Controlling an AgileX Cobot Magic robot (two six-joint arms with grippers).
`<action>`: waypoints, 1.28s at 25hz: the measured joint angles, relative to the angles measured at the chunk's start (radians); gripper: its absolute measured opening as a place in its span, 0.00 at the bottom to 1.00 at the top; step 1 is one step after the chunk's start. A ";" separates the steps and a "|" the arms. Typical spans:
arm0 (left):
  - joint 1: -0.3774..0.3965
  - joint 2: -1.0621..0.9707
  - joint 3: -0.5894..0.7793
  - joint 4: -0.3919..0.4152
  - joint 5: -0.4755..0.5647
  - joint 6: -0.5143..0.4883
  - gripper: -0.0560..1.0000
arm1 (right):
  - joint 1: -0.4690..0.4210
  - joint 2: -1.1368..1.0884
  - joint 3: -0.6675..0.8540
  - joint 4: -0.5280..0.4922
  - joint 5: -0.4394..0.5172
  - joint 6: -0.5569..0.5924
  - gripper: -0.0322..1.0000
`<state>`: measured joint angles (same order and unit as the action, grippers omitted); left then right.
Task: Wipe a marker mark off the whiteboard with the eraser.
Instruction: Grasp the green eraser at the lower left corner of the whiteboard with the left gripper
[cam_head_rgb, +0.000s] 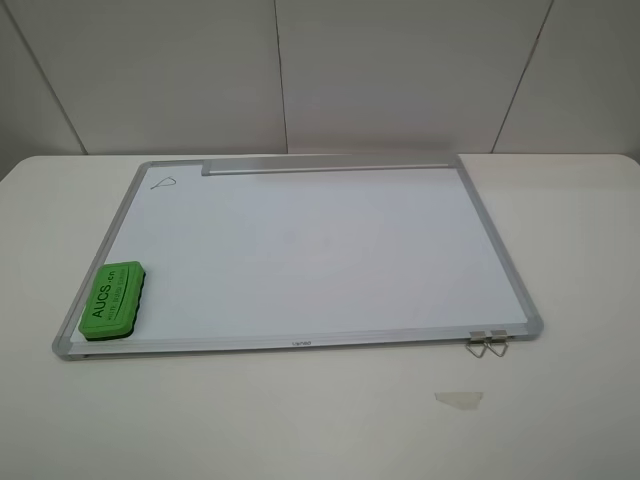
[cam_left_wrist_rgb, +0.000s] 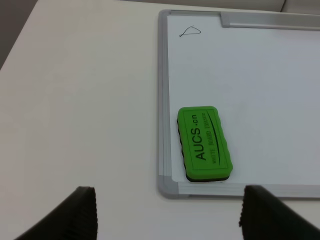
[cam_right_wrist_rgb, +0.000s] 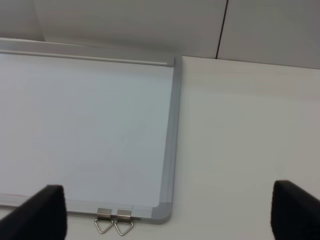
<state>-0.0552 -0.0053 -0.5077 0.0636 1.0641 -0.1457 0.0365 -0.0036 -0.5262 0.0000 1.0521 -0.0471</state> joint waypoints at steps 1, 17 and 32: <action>0.000 0.000 0.000 0.000 0.000 0.000 0.64 | 0.000 0.000 0.000 0.000 0.000 0.000 0.82; 0.000 0.000 0.000 0.000 0.000 -0.004 0.64 | 0.000 0.000 0.000 0.000 0.000 0.000 0.82; 0.000 0.133 -0.024 -0.047 0.010 -0.063 0.79 | 0.000 0.000 0.000 0.000 0.000 0.000 0.82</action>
<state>-0.0552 0.1275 -0.5318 0.0168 1.0742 -0.2083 0.0365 -0.0036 -0.5262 0.0000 1.0521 -0.0471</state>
